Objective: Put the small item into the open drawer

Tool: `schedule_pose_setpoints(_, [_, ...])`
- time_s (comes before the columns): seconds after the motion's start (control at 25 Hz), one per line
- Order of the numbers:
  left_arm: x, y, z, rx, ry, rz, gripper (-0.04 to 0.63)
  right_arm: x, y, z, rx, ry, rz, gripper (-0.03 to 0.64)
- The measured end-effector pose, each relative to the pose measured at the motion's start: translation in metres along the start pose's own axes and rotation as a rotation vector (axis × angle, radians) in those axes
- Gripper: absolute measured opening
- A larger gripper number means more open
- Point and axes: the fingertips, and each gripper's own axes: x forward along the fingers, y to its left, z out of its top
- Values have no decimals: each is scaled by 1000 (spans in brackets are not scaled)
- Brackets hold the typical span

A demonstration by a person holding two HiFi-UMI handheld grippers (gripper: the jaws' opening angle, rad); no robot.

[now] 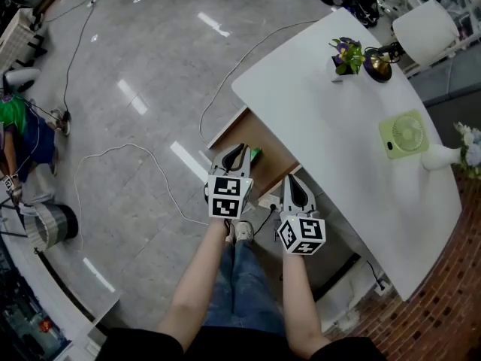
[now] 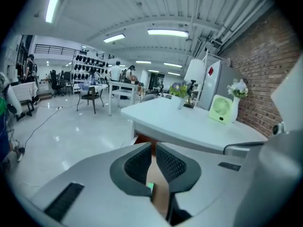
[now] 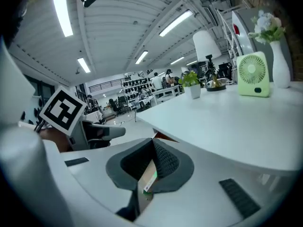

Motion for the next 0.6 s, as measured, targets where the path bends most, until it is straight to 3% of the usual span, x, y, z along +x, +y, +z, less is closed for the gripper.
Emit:
schedule_pose_setpoints(0.4, [-138,-27,134,147,-262,-52,23,-96,35,114,-99,-208,17,2])
schedule_pose_setpoints(0.6, [-197,-47,169,203,-354,-74,23,-145,51,152,-140,-309,27,2])
